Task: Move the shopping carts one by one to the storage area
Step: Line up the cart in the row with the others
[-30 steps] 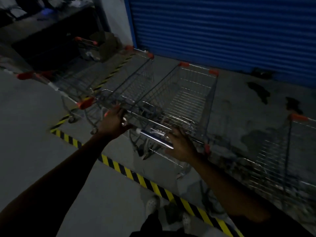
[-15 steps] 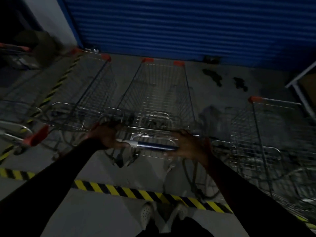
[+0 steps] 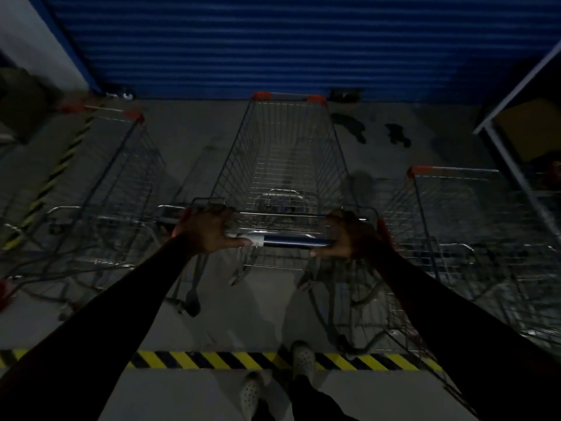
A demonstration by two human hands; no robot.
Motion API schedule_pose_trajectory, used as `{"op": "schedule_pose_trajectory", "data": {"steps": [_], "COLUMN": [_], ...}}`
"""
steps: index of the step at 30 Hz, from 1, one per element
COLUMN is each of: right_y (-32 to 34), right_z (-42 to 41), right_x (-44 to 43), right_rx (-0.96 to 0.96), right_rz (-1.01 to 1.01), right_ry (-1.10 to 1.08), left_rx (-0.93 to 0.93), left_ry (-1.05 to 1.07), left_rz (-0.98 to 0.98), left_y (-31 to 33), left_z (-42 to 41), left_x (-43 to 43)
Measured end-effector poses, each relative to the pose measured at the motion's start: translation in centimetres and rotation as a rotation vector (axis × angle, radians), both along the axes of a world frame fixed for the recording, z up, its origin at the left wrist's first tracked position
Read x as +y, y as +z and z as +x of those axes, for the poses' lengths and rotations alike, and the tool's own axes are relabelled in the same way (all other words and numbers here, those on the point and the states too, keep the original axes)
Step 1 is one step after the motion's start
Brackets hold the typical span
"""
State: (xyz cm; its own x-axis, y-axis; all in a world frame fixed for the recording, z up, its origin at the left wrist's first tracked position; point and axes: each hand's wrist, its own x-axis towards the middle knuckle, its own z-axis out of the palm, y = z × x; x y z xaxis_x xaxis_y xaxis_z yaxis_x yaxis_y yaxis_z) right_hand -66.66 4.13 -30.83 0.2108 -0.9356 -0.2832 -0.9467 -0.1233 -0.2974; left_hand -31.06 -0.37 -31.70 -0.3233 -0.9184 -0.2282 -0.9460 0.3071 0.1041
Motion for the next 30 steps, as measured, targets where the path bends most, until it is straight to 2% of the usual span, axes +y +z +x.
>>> {"op": "schedule_pose_trajectory", "data": {"steps": [8,14,20,24,27,29,30], "right_y": [-0.5,-0.4,-1.4,-1.6,-0.5,-0.4,-0.4], "right_z": [-5.3,-6.3,-6.4,-5.5,-5.1,-4.9,-5.1], "right_x": [-2.7,-2.7,-0.8,2.3,5.2,7.2,8.3], "right_rx": [-0.048,-0.015,-0.005,-0.189,-0.127,-0.184,-0.145], "right_rz": [-0.048,0.004,0.052,0.087,0.027,0.092,0.094], "right_ry": [-0.048,-0.065,-0.068,-0.153,-0.099,-0.102,-0.085], "left_rx": [-0.005,-0.014,-0.006,0.003,0.037,0.067,0.088], "left_ry": [-0.014,0.036,0.038,0.022,0.023,0.016,0.013], "left_rz": [-0.094,0.000,-0.035,-0.028,-0.002,-0.008,-0.008], "left_y": [0.2,0.0,0.2,-0.1,-0.2,0.0,0.1], "left_z": [-5.5,-6.6,-6.5,-5.6,-5.1,-5.2,-5.3], "left_x": [-2.9,-3.2,-0.1,2.0,4.4,6.5,7.5]}}
